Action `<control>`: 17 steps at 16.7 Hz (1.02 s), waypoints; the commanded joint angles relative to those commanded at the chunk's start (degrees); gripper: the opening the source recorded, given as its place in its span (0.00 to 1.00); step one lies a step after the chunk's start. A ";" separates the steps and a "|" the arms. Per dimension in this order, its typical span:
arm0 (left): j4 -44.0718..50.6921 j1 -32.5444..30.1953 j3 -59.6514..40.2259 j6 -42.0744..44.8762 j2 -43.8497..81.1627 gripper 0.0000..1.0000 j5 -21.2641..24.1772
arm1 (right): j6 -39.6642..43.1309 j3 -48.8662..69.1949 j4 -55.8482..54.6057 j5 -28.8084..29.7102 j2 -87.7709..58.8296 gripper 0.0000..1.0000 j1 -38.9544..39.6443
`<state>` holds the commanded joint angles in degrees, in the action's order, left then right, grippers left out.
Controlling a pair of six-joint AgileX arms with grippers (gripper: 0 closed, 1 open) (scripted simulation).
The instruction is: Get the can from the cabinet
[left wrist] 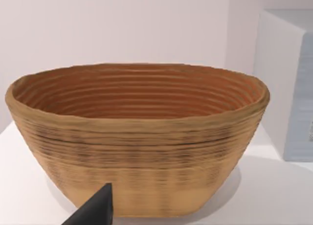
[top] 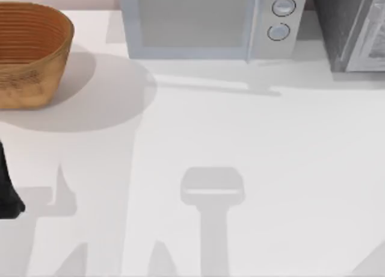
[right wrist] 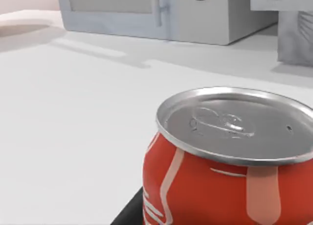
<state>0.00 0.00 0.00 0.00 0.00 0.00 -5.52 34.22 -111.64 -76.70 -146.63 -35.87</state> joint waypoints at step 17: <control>0.00 0.00 0.00 0.00 0.00 1.00 0.00 | 3.05 -6.64 4.15 3.82 13.98 0.30 5.36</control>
<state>0.00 0.00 0.00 0.00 0.00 0.00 -2.47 27.57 -107.49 -72.88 -132.66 -30.50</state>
